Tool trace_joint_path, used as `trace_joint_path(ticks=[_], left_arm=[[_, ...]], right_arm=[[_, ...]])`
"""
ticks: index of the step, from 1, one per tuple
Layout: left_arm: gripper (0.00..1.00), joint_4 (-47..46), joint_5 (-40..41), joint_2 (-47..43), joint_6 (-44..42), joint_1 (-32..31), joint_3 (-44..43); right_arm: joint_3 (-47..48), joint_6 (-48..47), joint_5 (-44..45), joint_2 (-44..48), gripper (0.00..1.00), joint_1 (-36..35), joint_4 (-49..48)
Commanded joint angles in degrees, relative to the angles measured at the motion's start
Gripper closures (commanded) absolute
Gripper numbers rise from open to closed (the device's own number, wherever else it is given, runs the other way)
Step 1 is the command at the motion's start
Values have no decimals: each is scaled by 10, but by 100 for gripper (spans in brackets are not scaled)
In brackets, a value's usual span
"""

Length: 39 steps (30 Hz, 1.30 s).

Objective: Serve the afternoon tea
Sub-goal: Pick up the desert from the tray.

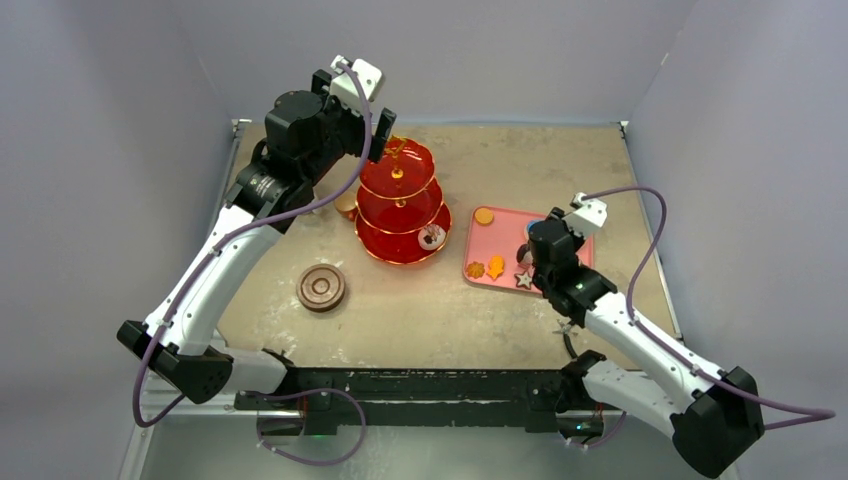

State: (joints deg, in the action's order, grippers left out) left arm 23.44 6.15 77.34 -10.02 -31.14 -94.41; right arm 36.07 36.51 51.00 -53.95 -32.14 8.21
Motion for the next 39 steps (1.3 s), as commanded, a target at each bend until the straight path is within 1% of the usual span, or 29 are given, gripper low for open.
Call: trace_joint_path(ticks=[1,4,7,14,16,21,29,33,36,39], left_arm=[[19,-8,-8,-4,10,4,-22],[19,-9,-9,-4,11,4,-22],[19,-9,-9,-5,11,4,-22],[19,-11,-7,-5,11,4,-22],[19,-10,-7,-5,11,4,-23],[19,-8,-7,-6,10,4,-25],[19,-7,-6,-10,10,4,-25],[19,-8,-7,-10,11,4,-26],[19,-6,-5,-11,9,4,-27],[19,-6,-6,-10,9,4,-27]], right_arm=[[21,9,44,10,56,-1,8],[18,8,49,4,49,0,-4],[10,-2,53,-6,48,-1,-31],[-17,-52,56,-34,52,0,-153],[-15,-54,62,-55,54,0,-164],[-3,-41,75,-95,56,1,-140],[-14,-29,70,-81,56,0,-119],[-14,-24,64,-96,57,0,-112],[-7,-10,62,-106,57,0,-95],[9,-18,54,-100,56,0,-92]])
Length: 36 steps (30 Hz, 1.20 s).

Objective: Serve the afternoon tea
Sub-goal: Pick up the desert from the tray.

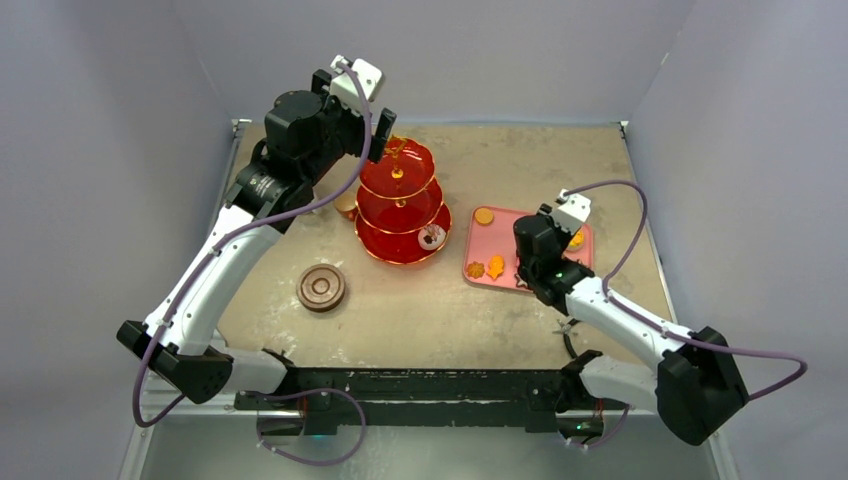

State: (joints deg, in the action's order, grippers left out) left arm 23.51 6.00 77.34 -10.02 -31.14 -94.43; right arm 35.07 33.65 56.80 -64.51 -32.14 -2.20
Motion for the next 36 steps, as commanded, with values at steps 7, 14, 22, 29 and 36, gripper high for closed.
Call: trace_joint_path(ticks=[7,14,22,29,36], left_arm=[[19,-7,-6,-8,11,4,-31],[19,-7,-6,-9,11,4,-31],[19,-7,-4,-11,11,4,-29],[19,-6,-3,-13,9,4,-28],[19,-5,0,-12,9,4,-29]], right_arm=[[46,-29,-31,48,55,0,1],[30,-15,-46,29,55,0,4],[18,-1,-64,1,54,0,-7],[10,5,-67,-34,59,0,-29],[35,-24,-43,-6,94,0,-34]])
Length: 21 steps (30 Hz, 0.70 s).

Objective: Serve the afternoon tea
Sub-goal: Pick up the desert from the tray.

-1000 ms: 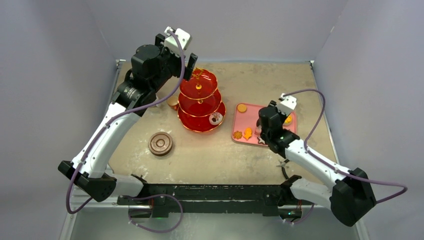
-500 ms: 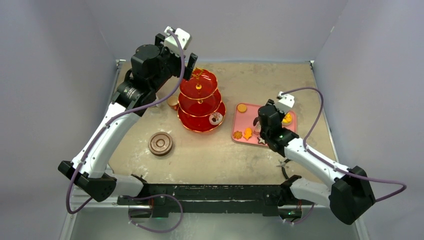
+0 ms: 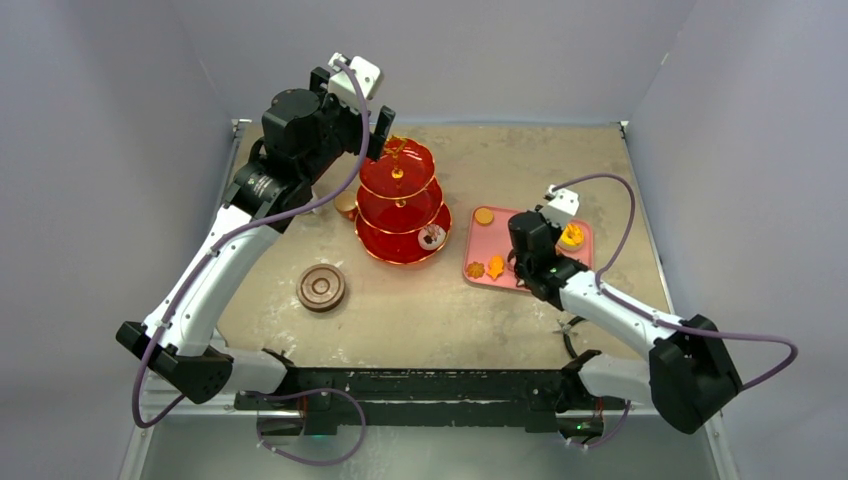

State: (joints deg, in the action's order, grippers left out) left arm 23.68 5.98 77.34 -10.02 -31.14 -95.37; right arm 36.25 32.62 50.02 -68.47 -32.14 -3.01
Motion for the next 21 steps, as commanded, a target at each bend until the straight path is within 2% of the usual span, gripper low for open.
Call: trace_joint_path(ticks=[1,6,10,16,21], left_arm=[[19,-7,-1,-12,9,4,-20],[19,-8,2,-11,10,4,-20],[19,-8,1,-11,10,4,-21],[19,-6,1,-9,12,4,-25],[19,-4,2,-10,13,4,-27]], right_arm=[[30,-24,27,44,97,0,-27],[77,-45,-19,96,97,-4,-26],[127,-57,-73,110,95,-18,-62],[219,-62,-111,38,95,-56,-95],[257,-56,-133,-26,95,-76,-131]])
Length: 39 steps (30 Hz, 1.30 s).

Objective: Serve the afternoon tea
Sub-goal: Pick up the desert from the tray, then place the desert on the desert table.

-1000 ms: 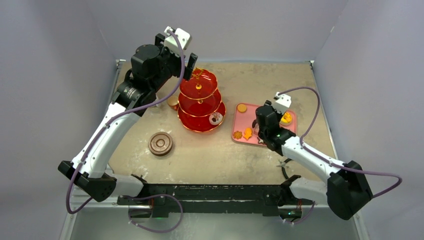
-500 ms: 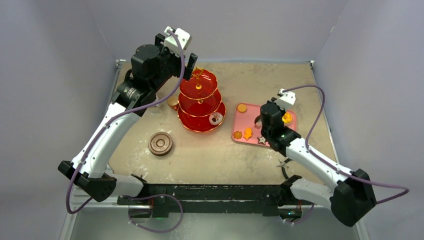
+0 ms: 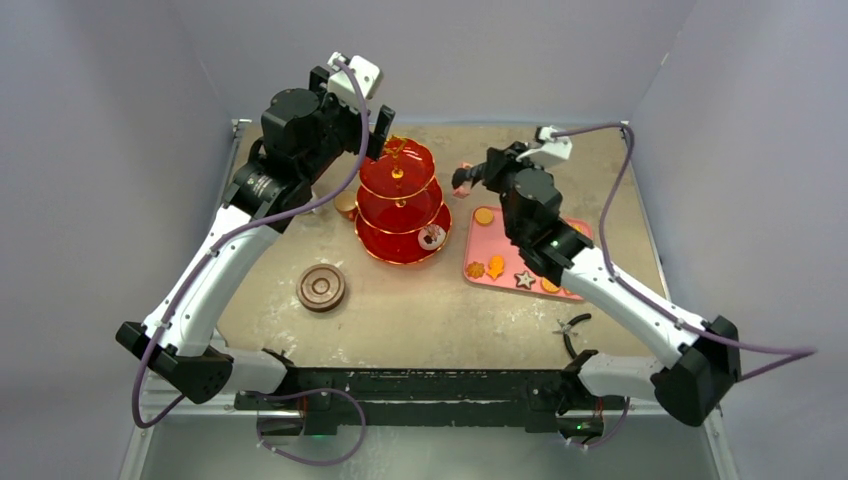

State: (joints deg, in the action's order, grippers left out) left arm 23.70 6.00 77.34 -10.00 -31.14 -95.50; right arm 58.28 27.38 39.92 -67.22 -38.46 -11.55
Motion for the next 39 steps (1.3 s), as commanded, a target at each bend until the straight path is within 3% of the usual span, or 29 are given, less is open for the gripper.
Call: trace_joint_path(ticks=[1,16,29,39], left_arm=[[19,-3,2,-10,12,4,-27],[19,-7,3,-12,11,4,-24],[19,-5,3,-10,13,4,-31],[19,-5,4,-10,12,4,-33]], right_arm=[[41,-2,-37,-48,95,-15,-52],[96,11,-61,-158,93,-39,-85],[84,13,-64,-176,67,-47,-77],[73,12,-58,-163,62,-47,-77]])
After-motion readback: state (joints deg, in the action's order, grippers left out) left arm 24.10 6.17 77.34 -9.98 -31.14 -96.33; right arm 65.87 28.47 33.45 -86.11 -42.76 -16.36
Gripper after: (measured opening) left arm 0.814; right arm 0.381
